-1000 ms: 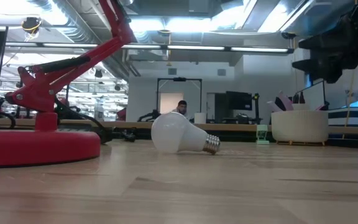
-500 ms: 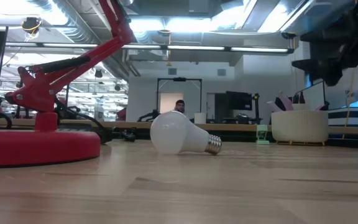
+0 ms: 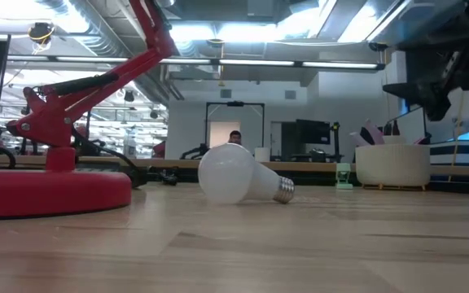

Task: Screw lightbulb
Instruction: Insert the light bulb into the orange desk lamp

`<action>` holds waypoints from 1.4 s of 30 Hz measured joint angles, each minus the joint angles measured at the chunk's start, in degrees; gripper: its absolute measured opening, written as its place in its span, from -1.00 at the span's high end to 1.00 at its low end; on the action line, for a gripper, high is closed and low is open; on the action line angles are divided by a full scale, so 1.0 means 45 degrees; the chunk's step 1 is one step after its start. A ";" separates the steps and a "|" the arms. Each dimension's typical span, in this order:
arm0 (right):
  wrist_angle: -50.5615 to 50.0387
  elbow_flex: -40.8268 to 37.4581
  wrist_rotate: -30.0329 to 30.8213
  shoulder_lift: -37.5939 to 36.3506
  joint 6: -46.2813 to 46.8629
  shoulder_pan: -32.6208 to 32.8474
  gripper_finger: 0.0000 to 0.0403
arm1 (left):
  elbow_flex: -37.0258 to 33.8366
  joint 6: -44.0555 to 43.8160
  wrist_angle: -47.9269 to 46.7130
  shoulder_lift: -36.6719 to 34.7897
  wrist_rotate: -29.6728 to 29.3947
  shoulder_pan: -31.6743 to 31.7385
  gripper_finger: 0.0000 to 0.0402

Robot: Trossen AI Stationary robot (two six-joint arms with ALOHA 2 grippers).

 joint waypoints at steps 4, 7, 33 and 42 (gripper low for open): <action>0.0595 -0.0015 -0.1236 0.1102 -0.0511 0.0010 -0.77 | 0.0000 0.0203 0.0527 0.0705 0.0044 0.0236 -0.64; 0.1581 -0.0020 -0.2084 0.2585 -0.1358 0.0010 -0.77 | 0.0000 0.0726 0.0591 0.1190 0.0044 0.0652 -0.64; 0.5745 0.4108 -0.5782 1.6940 -0.4020 0.0010 -0.77 | -0.0005 0.7705 0.7678 0.4658 -0.2082 0.4603 -0.63; 0.8073 0.5143 -0.5773 1.9870 -0.4020 0.0010 -0.77 | -0.0006 1.0554 0.7597 0.4661 -0.3230 0.6383 -0.63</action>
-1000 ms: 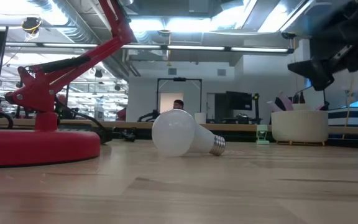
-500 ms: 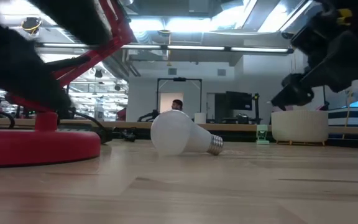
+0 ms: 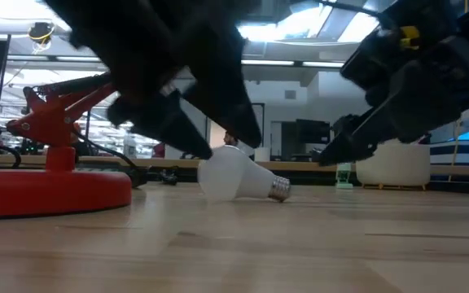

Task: Screw lightbulb
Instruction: Insert the light bulb into the orange desk lamp

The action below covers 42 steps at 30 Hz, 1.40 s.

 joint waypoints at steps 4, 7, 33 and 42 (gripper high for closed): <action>0.0000 0.0577 0.0000 0.1041 -0.0067 0.0000 -0.77 | -0.0004 0.1064 -0.0074 0.0000 -0.0538 0.0796 -0.64; 0.0013 0.0927 0.0096 0.1540 -0.0081 0.0000 -0.77 | 0.0040 0.1127 0.0008 -0.0048 -0.0519 0.1279 -0.63; -0.0797 0.1062 0.1922 0.1785 -0.0942 -0.1088 -0.77 | -0.0023 -0.0030 -0.0754 0.0770 -0.0174 0.1730 -0.63; -0.0058 0.1149 0.2151 0.1906 0.0116 -0.0193 -0.77 | -0.0028 0.0047 -0.0673 0.0787 -0.0641 0.2102 -0.63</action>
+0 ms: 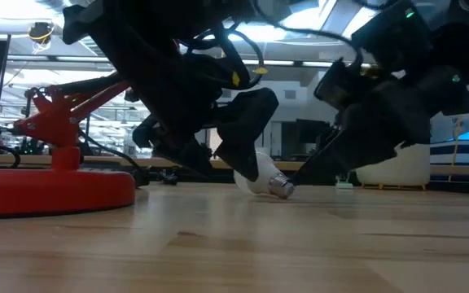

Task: Screw lightbulb
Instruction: Insert the light bulb into the orange desk lamp

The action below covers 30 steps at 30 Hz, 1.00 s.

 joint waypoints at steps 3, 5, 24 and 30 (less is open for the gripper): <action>0.0145 0.0061 0.0184 0.0188 0.0015 0.0491 -0.77 | 0.0000 -0.0040 0.0005 0.0000 -0.0028 0.0008 -0.63; 0.0135 0.0258 0.0185 0.0611 0.0042 0.0703 -0.77 | 0.0000 -0.0003 0.0039 0.0000 -0.0100 0.0020 -0.63; -0.1885 0.1270 0.1652 0.0068 -0.0485 0.0227 -0.77 | 0.0028 -0.4075 -0.3716 -0.0432 -0.0490 -0.0422 -0.63; -0.0500 0.1263 0.1059 0.1220 -0.0045 0.0010 -0.77 | -0.0191 -0.4227 -0.3593 -0.0286 -0.0433 0.0106 -0.63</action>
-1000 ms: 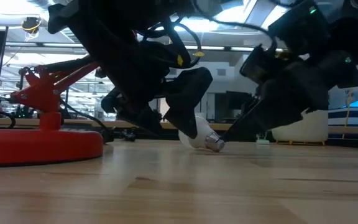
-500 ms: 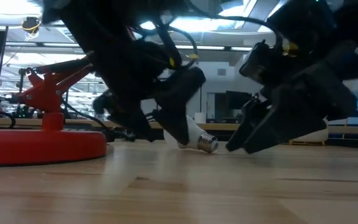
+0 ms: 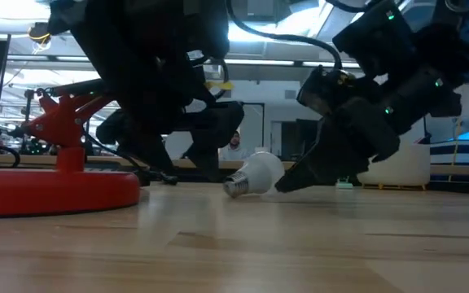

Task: Screw lightbulb
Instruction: Insert the light bulb into the orange desk lamp

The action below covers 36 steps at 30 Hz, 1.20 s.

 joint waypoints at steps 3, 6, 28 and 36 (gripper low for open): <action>0.0228 0.0176 -0.0044 0.0426 0.0293 0.0018 -0.77 | -0.0127 -0.0058 0.0126 0.0004 -0.0015 0.0156 -0.63; 0.0107 0.0388 -0.0615 0.0524 0.0354 0.0023 -0.77 | -0.0210 0.0251 0.0429 0.0004 0.0012 0.0225 -0.63; -0.1799 0.0423 -0.2257 -0.3378 -0.5695 -0.3482 -0.77 | -0.0217 0.0511 0.0703 0.0004 0.0304 -0.0378 -0.63; -0.0345 0.1907 -0.7830 -0.0226 -0.5881 -0.5278 -0.77 | -0.0216 0.0513 0.0686 0.0004 0.0325 -0.0379 -0.63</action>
